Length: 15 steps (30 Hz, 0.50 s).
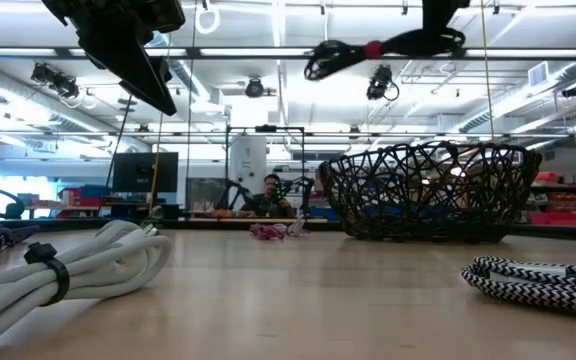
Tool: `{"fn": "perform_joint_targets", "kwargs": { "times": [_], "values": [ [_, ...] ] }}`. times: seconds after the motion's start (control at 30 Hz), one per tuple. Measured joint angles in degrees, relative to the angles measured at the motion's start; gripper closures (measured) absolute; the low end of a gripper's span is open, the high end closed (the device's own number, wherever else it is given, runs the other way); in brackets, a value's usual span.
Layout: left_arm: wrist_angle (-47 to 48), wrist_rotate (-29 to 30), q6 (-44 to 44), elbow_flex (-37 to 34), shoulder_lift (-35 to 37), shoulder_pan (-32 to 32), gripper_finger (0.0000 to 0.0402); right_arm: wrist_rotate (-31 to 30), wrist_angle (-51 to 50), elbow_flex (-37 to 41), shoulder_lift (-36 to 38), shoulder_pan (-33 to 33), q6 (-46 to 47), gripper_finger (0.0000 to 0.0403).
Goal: Pick and place USB-C Cables
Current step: Put the left black charger cable into the black wire basket
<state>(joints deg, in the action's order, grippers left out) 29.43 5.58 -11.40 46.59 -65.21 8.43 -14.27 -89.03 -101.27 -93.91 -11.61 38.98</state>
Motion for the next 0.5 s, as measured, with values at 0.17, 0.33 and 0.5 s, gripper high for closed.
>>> {"fn": "perform_joint_targets", "kwargs": {
  "times": [0.17, 0.33, 0.5],
  "values": [
    [-0.24, 0.0, 0.0, 0.0, -0.02, 0.0, 0.0209, -0.82, -0.9, 0.35, 3.19, 6.1, -9.26, 0.0385],
    [-1.26, 0.0, -0.36, 0.0, 0.0, -0.02, 0.0209, 0.99, -0.97, 0.37, 3.78, 13.75, -20.25, 0.0385],
    [-2.4, 0.02, -1.83, 0.0, 0.0, -0.01, 0.0209, 1.94, -0.97, 0.5, 3.8, 21.56, -29.69, 0.0385]
  ]
}}
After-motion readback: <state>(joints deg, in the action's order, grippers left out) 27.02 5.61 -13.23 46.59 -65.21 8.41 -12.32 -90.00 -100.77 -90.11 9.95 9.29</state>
